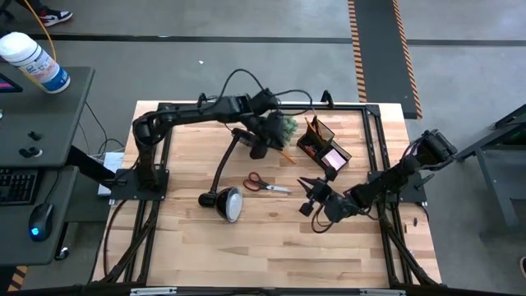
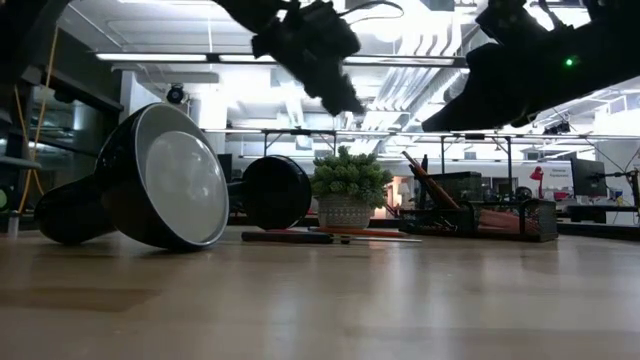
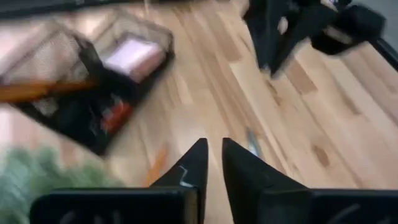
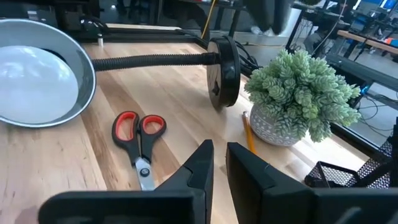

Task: Pick and place office supplies into organizer
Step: Put the pencil into the top left section of the desk organizer

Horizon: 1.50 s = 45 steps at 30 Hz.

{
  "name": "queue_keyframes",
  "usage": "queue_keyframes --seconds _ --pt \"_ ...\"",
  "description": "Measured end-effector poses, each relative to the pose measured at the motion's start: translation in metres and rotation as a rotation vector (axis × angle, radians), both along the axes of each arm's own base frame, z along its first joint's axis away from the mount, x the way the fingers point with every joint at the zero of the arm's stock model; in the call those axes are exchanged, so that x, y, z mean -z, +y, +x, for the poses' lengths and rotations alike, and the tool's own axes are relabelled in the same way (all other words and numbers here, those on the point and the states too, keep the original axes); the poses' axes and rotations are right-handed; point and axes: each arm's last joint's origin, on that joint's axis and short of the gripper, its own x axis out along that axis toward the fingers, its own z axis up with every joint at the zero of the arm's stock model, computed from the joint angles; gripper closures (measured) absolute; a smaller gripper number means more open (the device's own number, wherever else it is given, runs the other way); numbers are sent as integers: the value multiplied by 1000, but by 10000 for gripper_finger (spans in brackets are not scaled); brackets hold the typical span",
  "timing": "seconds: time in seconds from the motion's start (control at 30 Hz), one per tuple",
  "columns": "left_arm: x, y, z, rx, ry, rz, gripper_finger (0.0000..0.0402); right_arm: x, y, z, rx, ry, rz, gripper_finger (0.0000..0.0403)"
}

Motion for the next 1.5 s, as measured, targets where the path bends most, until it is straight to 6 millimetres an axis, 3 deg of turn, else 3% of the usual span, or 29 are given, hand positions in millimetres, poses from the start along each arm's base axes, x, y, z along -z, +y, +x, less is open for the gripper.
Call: queue_keyframes --seconds 0.17,0.43,0.63,0.8,1.07,1.5 --pt "13 -8 -25 -133 -1 24 398 1 0 0 2 6 -2 373" --pt "14 -37 -83 -290 -160 -4 383 2 -6 1 21 15 10 369" --pt "23 -60 -128 -367 -267 -38 388 5 -20 9 -23 51 72 366" --pt "30 -73 -154 -416 -330 -68 388 9 -33 11 -24 114 100 366" --pt "58 -85 -177 -441 -362 -102 393 20 -54 9 47 185 222 359" --pt "76 -89 -187 -438 -396 -91 399 32 -71 12 83 236 310 341"
